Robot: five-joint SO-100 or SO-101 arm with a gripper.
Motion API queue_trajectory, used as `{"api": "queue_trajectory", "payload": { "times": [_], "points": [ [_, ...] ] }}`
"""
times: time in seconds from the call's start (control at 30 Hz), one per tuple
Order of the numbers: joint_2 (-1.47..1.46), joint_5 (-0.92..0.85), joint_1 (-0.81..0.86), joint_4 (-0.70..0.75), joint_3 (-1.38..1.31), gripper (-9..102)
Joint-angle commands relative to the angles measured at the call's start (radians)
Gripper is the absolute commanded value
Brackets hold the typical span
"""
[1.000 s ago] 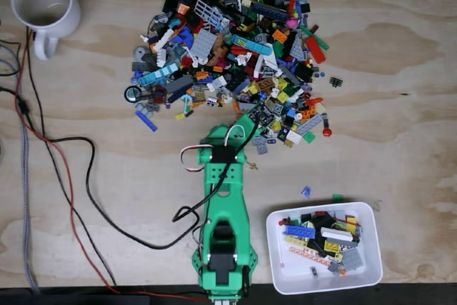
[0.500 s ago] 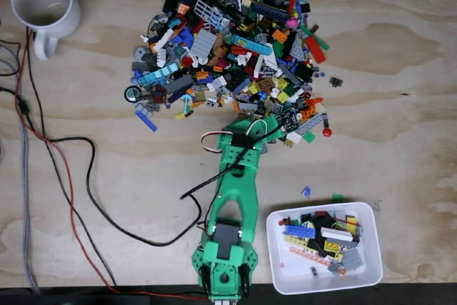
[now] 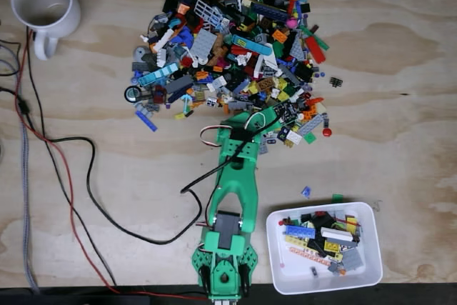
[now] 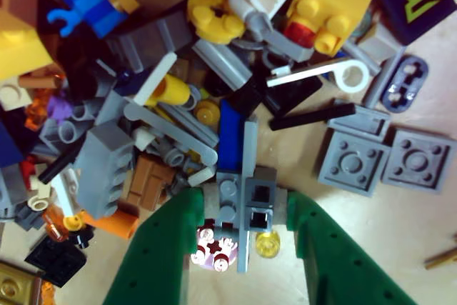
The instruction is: Find the closest Lego and put it in the bin.
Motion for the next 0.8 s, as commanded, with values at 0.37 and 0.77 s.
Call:
{"api": "queue_trajectory", "payload": {
  "times": [0.37,0.77],
  "points": [
    [0.140,-0.089,0.000,0.383,-0.331,0],
    [0.482,-0.295,0.451,0.881,-0.522,1]
  ]
}}
